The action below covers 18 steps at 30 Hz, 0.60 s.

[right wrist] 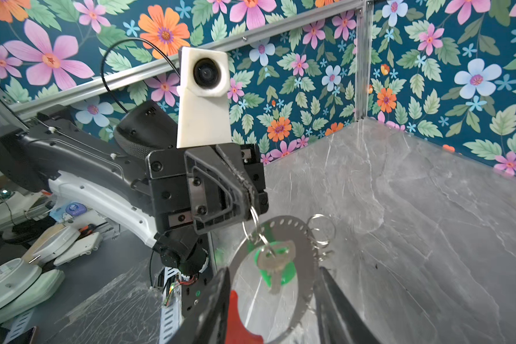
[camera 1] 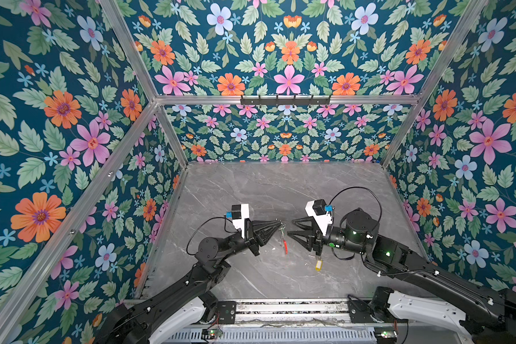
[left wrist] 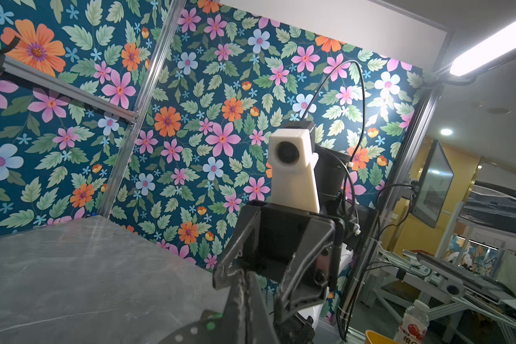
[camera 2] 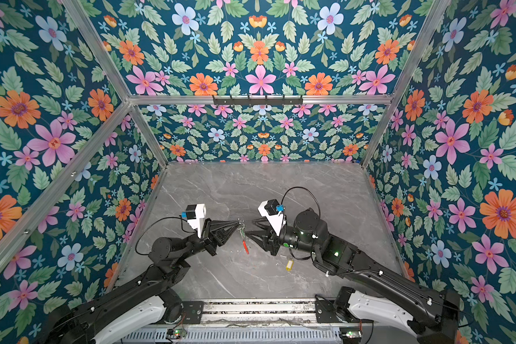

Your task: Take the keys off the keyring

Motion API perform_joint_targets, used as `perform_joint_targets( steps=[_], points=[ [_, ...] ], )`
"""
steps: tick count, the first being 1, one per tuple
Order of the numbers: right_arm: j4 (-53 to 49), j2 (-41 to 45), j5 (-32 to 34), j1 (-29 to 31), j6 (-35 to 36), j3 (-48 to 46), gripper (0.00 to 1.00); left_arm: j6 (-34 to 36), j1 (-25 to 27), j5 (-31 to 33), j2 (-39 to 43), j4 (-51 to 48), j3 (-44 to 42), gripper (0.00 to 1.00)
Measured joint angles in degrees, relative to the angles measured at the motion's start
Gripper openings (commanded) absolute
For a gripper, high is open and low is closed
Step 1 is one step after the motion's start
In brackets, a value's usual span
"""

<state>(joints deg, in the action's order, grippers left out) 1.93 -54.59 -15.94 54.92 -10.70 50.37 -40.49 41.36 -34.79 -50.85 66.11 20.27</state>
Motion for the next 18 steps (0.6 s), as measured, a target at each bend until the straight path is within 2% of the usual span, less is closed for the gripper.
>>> perform_joint_targets(
  steps=[5, 15, 18],
  points=[
    [3.7, -1.6, -0.4, 0.2, -1.3, -1.2, 0.48, -1.6, 0.0, 0.4, -1.9, 4.4, -0.4, 0.00],
    [4.6, -4.0, 1.2, 2.0, -2.4, -1.3, 0.47, -4.5, 0.0, 0.3, -4.5, 9.3, -0.4, 0.00],
    [4.6, -4.5, 2.3, 2.5, -2.3, -0.9, 0.41, -5.6, 0.0, 0.3, -4.7, 10.4, -0.4, 0.00]
  ],
)
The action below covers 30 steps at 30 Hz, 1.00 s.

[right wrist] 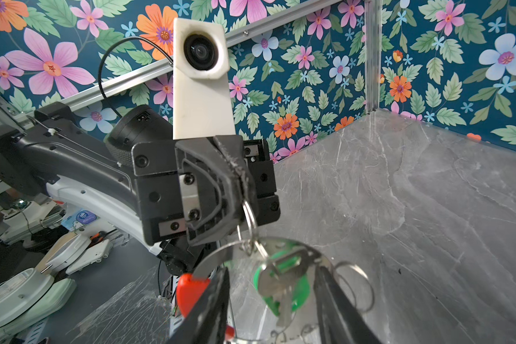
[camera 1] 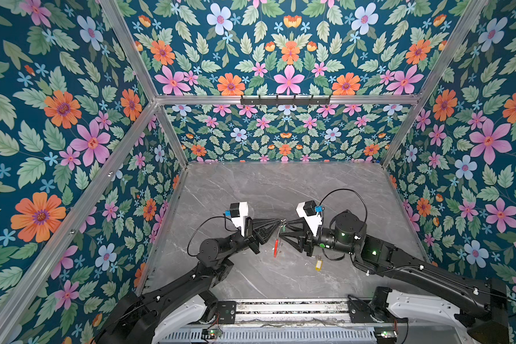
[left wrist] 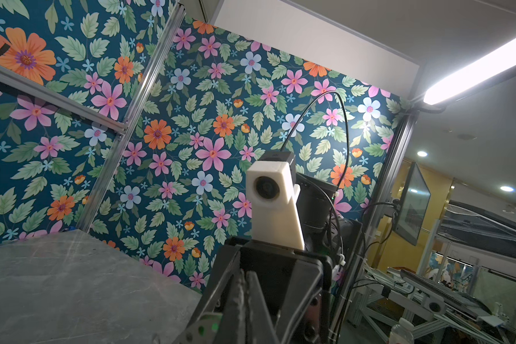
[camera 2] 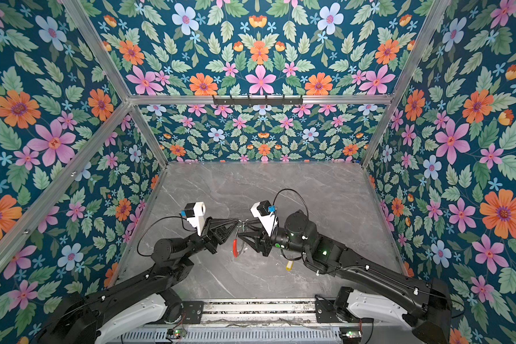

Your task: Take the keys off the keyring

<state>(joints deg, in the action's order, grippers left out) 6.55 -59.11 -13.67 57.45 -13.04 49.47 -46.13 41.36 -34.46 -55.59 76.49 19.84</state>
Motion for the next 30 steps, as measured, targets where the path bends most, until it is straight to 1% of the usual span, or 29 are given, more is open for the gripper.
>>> perform_joint_targets(
  steps=[3, 20, 22, 30],
  points=[
    [0.0, -0.3, 0.5, 0.2, 0.2, 0.5, 0.34, 0.0, 0.0, 0.0, 0.3, 0.6, -0.2, 0.00],
    [-3.0, -1.3, 4.0, 3.2, 4.3, 2.6, 0.06, 0.0, 0.0, 0.3, 2.3, -0.3, -0.9, 0.00],
    [-3.1, -1.5, 4.4, 3.8, 4.7, 2.9, 0.00, 0.1, 0.0, 0.5, 2.7, -0.6, -0.9, 0.00],
    [-6.1, -3.0, 4.3, 4.7, 7.3, 4.6, 0.00, 1.2, 0.0, 0.9, 3.5, -1.2, -0.9, 0.00]
  ],
)
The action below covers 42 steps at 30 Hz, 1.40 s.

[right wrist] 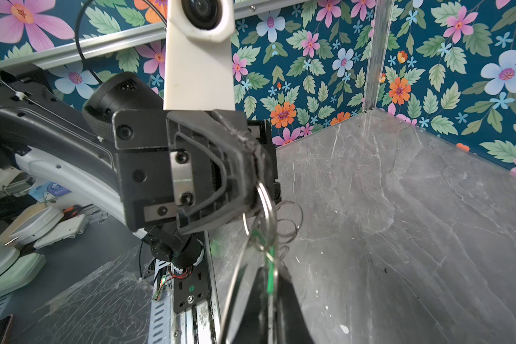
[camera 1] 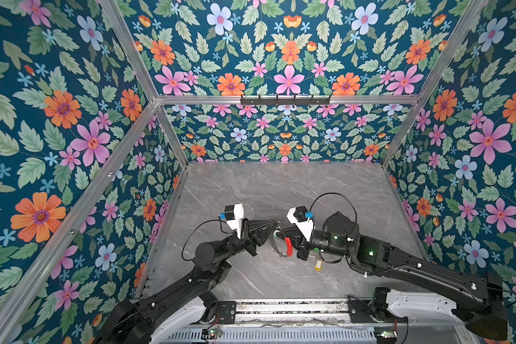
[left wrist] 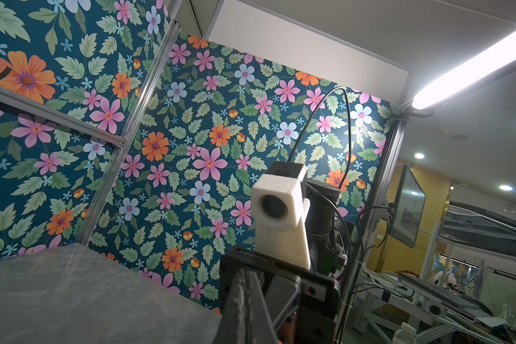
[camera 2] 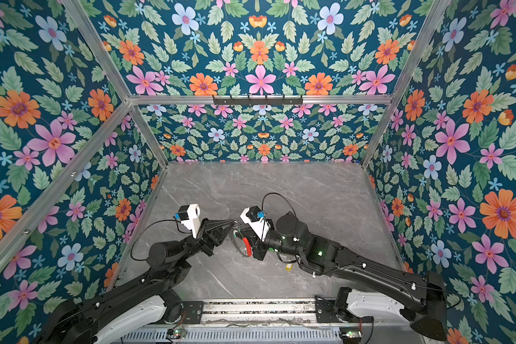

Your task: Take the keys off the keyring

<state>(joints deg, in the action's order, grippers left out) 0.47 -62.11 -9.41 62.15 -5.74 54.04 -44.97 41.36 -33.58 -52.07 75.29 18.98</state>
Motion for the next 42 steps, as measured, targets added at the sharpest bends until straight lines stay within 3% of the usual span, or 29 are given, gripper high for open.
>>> perform_joint_targets(
  steps=[9, 17, 29, 33, 42],
  points=[
    [-2.1, -1.6, -5.3, 0.1, 1.9, 1.2, 0.00, 0.0, 0.0, -0.9, -1.0, -0.1, -0.2, 0.00],
    [-3.1, 0.6, -5.5, -0.4, 2.3, -0.6, 0.00, 0.1, 0.0, -0.9, 0.7, -1.0, -0.9, 0.00],
    [-2.2, 8.1, -9.0, -11.7, -4.8, -9.6, 0.00, 6.8, 0.0, 6.4, 13.8, -19.6, -3.4, 0.00],
    [-1.0, 3.1, -14.0, -18.3, -10.2, -10.6, 0.00, 8.1, 0.0, 9.9, 17.4, -26.3, -4.8, 0.00],
    [2.9, -19.8, -22.6, -18.9, -18.2, -15.4, 0.00, 9.6, 0.0, 15.1, 23.4, -35.4, -5.2, 0.00]
  ],
)
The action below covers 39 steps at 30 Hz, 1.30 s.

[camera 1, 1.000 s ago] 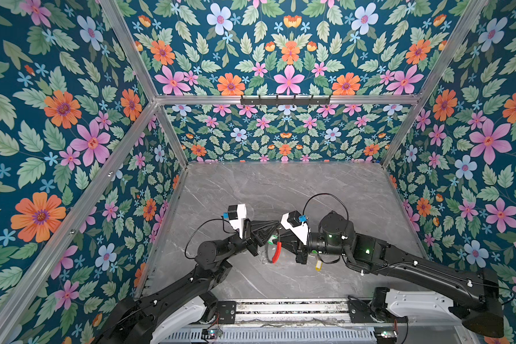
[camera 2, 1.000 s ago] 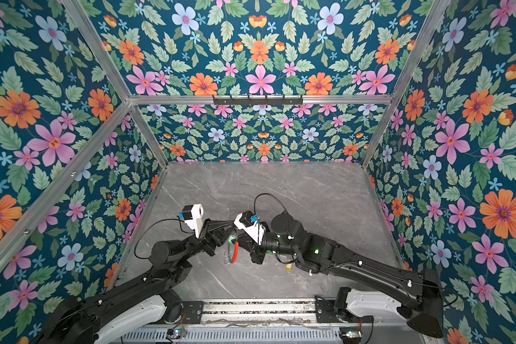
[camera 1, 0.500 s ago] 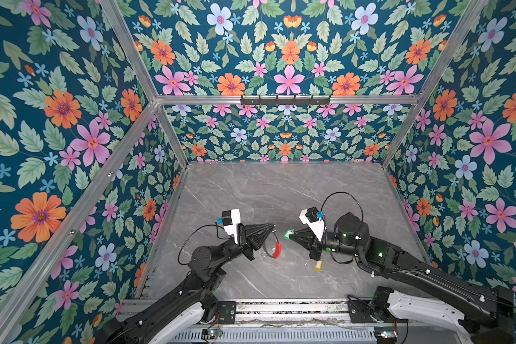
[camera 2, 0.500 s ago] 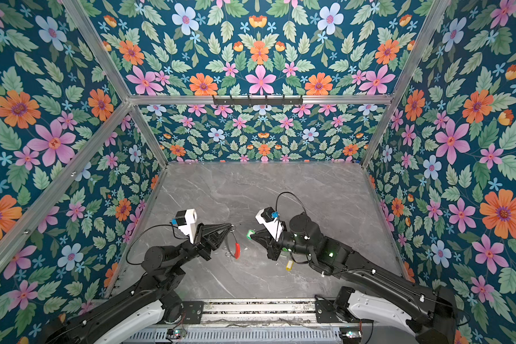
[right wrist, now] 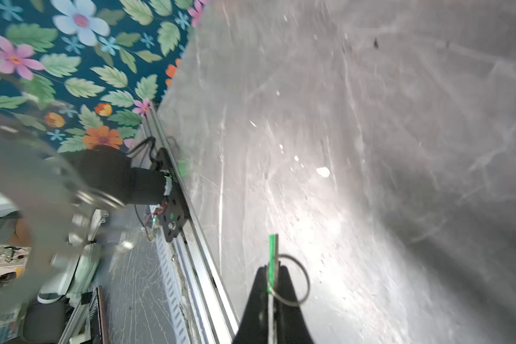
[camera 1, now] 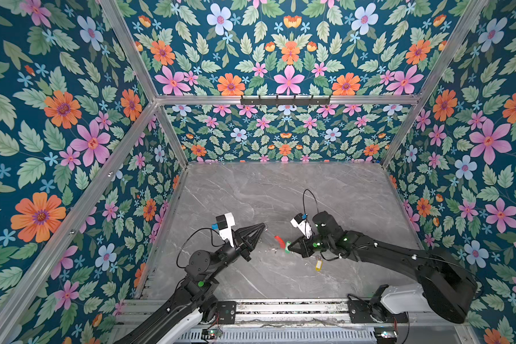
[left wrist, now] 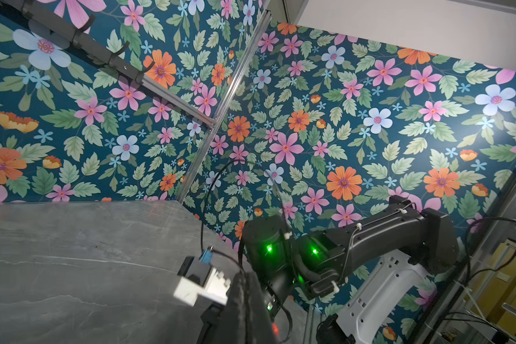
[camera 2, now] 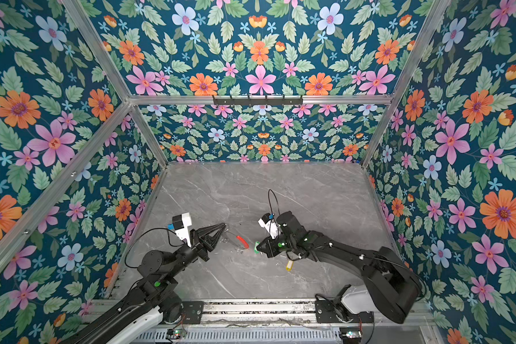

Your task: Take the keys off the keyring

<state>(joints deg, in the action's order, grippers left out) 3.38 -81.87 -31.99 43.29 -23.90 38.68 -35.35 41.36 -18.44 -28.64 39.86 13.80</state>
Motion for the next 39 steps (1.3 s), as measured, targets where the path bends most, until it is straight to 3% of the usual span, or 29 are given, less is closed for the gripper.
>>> perform_joint_targets(
  steps=[5, 9, 13, 18, 25, 29, 33, 39],
  points=[
    [1.9, -6.9, 0.2, 0.4, -1.4, 0.4, 0.05, 0.2, 0.0, 0.9, 0.8, -2.2, -0.1, 0.00],
    [1.9, -9.3, 1.8, 1.8, -2.1, 0.8, 0.35, 0.2, 0.0, 1.4, 0.9, -2.8, -0.2, 0.00],
    [1.7, -7.7, 4.8, 2.7, -2.7, 0.2, 0.48, 0.4, 0.0, 1.9, 0.9, -3.9, -0.2, 0.00],
    [-0.9, -0.5, 10.8, 3.5, -2.4, 0.1, 0.50, 0.8, 0.0, 2.1, 0.9, -4.2, 0.1, 0.00],
    [-6.6, 18.6, 22.9, 10.4, 2.8, 3.5, 0.54, 1.0, 0.0, 2.3, 1.1, -5.0, 0.6, 0.00],
    [-4.9, 26.0, 24.6, 11.5, 5.0, 4.2, 0.56, 1.0, 0.0, 2.3, 0.4, -5.2, 1.3, 0.00],
    [-2.3, 26.1, 22.9, 13.7, 7.1, 7.7, 0.58, 1.0, 0.0, 2.3, -0.3, -5.2, 1.7, 0.00],
    [-2.6, 17.8, 22.1, 18.8, 12.7, 16.0, 0.59, 0.8, 0.0, 2.2, -1.5, -5.1, 2.8, 0.00]
  ],
)
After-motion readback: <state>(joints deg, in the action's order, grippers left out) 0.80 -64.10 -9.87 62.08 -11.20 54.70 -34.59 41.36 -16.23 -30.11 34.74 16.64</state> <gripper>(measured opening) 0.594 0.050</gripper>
